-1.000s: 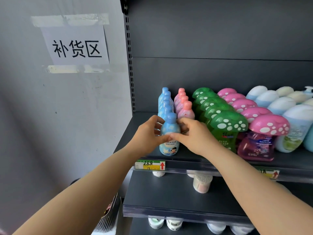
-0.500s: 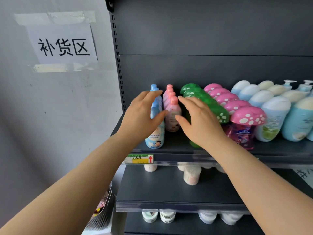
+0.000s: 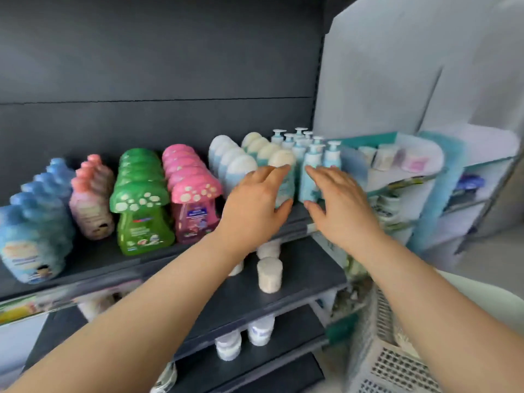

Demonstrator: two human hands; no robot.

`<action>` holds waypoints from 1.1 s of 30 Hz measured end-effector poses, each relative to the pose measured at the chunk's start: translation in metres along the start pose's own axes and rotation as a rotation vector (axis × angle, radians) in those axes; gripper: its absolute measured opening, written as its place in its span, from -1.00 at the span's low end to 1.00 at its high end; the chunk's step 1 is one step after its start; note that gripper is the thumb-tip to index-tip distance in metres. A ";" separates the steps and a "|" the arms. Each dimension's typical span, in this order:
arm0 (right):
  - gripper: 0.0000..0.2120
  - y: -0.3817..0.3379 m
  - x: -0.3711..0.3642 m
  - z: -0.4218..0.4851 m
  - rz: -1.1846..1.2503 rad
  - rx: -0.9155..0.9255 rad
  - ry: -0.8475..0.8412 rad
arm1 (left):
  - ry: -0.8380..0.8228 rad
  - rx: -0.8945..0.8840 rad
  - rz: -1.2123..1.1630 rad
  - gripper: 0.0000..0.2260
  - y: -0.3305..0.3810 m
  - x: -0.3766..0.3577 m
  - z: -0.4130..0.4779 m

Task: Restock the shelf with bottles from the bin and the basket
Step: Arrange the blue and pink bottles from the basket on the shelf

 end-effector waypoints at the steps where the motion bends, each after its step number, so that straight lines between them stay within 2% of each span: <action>1: -0.42 0.032 0.002 -0.012 -0.020 -0.039 -0.001 | -0.022 -0.022 -0.031 -0.49 0.017 -0.027 0.010; 7: -0.41 0.187 0.008 -0.079 -0.123 -0.258 -0.060 | -0.201 -0.088 -0.196 -0.47 0.099 -0.170 0.046; 13: -0.41 0.309 -0.007 -0.151 -0.137 -0.474 -0.157 | -0.399 -0.119 -0.324 -0.47 0.145 -0.295 0.056; 24: -0.41 0.470 -0.102 -0.204 -0.201 -0.748 -0.412 | -0.680 -0.064 -0.447 -0.50 0.142 -0.521 0.092; 33: -0.50 0.552 -0.191 -0.251 -0.142 -0.937 -0.546 | -0.940 0.054 -0.476 -0.53 0.134 -0.666 0.082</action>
Point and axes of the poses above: each hand's wrist, its own z-axis towards the middle knuckle, its own x-axis out of the back of the hand, y = z × x, the point moved 5 cm from there along z, towards the middle knuckle, and after that the axes turned 13 degrees about -z, right-handed, at the moved point
